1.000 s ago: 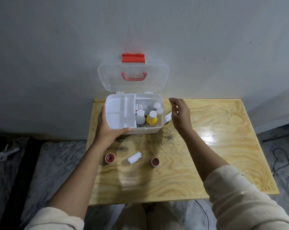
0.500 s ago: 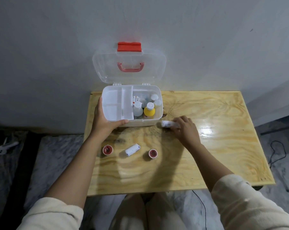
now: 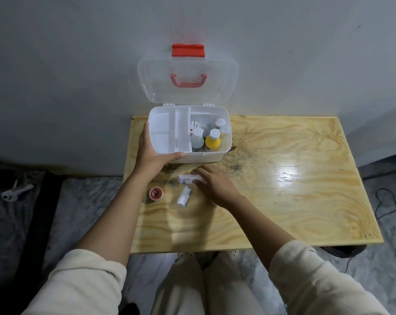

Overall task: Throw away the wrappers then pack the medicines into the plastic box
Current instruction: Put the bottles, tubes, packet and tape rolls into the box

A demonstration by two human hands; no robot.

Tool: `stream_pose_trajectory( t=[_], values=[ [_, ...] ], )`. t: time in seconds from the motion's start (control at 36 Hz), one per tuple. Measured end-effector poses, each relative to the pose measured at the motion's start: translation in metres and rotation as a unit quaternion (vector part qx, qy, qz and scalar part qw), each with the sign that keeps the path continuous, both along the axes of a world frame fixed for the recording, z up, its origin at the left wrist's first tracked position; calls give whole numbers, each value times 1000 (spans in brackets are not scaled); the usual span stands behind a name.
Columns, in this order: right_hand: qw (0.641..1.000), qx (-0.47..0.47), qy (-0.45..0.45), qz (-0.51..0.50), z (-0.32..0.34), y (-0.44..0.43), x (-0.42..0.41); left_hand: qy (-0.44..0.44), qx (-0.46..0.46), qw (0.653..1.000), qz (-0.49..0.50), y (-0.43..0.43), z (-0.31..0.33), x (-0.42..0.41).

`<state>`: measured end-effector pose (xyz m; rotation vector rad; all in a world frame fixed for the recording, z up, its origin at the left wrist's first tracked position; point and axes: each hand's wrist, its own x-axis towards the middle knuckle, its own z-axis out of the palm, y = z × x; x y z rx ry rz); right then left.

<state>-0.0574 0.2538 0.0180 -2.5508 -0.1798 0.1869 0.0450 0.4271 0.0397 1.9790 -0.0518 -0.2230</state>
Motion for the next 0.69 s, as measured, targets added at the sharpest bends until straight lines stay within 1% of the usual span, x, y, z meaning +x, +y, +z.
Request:
stream_pose_trajectory(
  t=[0.08, 0.14, 0.19, 0.31, 0.44, 0.53, 0.58, 0.69],
  values=[
    [998, -10, 16, 53, -2, 9, 0, -2, 5, 1000, -1, -1, 1, 0],
    [994, -37, 24, 98, -5, 14, -4, -1, 8, 1000, -3, 0, 1, 1],
    [990, -71, 16, 119, -8, 20, -8, -1, 9, 1000, -1, -1, 1, 0],
    [991, -98, 11, 89, -17, 38, -15, 3, 13, 1000, 2, 0, -1, 0],
    [995, -80, 8, 63, -21, 44, -18, 9, 18, 1000, 4, 0, -3, 1],
    [995, -68, 29, 60, -18, 40, -16, 4, 15, 1000, 2, 1, -3, 1],
    [994, -73, 34, 71, -14, 37, -13, 2, 12, 1000, 3, 1, -1, 1],
    [986, -97, 31, 130, -10, 32, -7, -4, 12, 1000, 3, 0, 1, -1]
  ],
)
